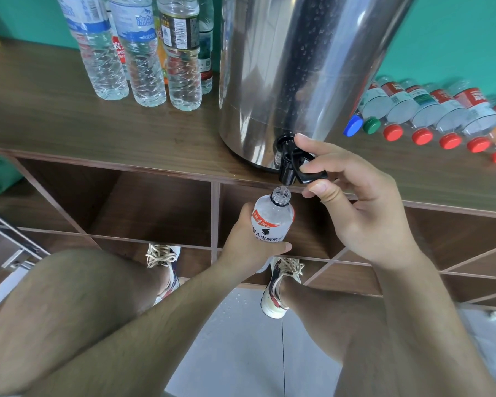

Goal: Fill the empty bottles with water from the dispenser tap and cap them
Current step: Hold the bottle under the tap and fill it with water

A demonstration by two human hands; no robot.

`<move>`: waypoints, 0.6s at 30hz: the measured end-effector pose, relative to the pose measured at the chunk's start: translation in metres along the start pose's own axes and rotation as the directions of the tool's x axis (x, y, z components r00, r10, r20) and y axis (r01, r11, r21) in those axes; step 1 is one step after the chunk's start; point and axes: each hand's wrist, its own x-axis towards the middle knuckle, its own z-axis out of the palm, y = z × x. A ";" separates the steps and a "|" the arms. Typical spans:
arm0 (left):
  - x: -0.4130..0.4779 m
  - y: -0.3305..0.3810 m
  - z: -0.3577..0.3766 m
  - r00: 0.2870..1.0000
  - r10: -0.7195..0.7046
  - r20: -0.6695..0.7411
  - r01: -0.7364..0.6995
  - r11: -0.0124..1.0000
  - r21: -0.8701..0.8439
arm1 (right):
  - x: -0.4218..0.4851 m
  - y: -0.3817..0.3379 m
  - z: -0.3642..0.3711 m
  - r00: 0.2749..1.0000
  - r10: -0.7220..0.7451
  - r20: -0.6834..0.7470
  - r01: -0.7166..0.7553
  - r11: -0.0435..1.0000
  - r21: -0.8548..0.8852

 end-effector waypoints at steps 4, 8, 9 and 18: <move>0.000 0.000 0.000 1.000 -0.007 -0.001 0.007 1.000 -0.015 | 0.000 0.000 0.000 1.000 0.001 -0.002 -0.001 1.000 0.002; 0.000 -0.001 0.000 1.000 -0.010 -0.005 0.010 1.000 -0.015 | 0.000 0.001 0.000 1.000 -0.001 -0.006 0.001 1.000 0.003; 0.001 -0.001 0.000 1.000 -0.010 -0.004 0.010 1.000 -0.009 | 0.000 0.001 0.000 1.000 -0.001 -0.007 0.001 1.000 0.002; 0.000 0.000 0.000 1.000 -0.006 0.001 0.006 1.000 -0.025 | 0.000 0.001 0.001 1.000 -0.004 -0.006 0.004 1.000 0.003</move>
